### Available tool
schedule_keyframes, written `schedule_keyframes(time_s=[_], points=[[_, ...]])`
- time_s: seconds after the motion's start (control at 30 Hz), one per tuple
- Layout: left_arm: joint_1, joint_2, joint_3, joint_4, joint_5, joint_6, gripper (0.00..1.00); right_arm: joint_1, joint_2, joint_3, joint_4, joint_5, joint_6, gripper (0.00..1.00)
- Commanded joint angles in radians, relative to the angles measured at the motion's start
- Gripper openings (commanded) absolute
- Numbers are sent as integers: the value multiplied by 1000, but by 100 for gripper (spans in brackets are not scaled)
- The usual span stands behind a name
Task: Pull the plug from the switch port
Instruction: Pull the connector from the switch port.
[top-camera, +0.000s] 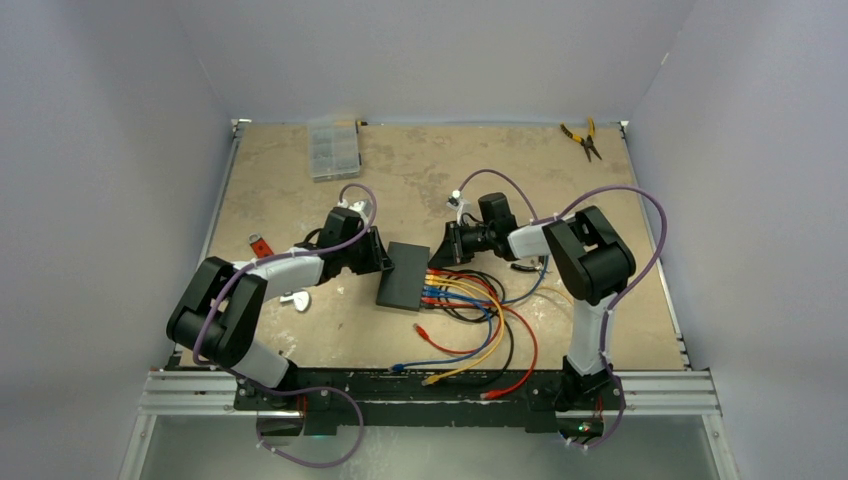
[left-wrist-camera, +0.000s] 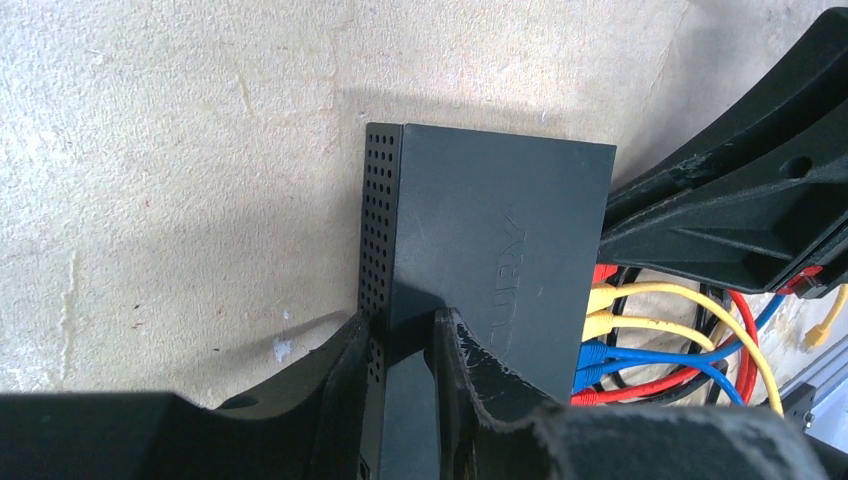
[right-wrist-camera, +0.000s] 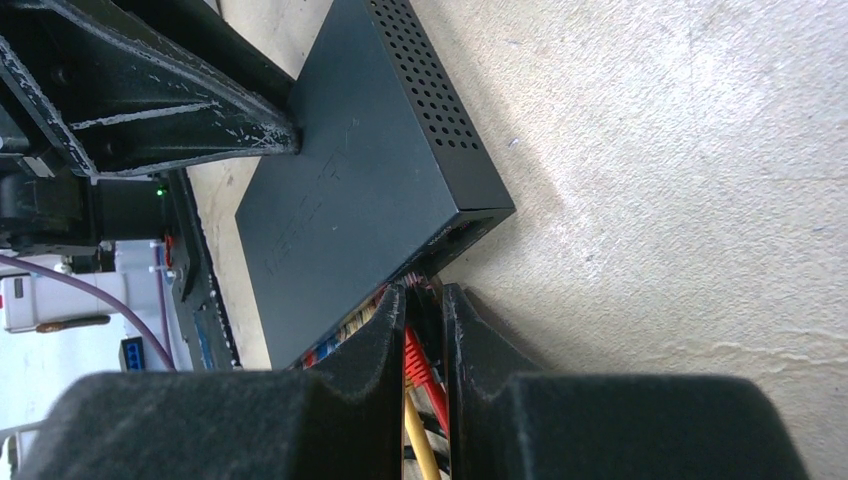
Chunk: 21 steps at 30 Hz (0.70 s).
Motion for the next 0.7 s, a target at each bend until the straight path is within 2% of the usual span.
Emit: schedule_keyframes(time_s=[0.0, 0.67], points=[[6, 59, -29, -137, -176, 21, 22, -3, 30, -69, -221, 163, -38, 0], [5, 51, -23, -153, -189, 34, 19, -28, -55, -83, -270, 183, -47, 0]])
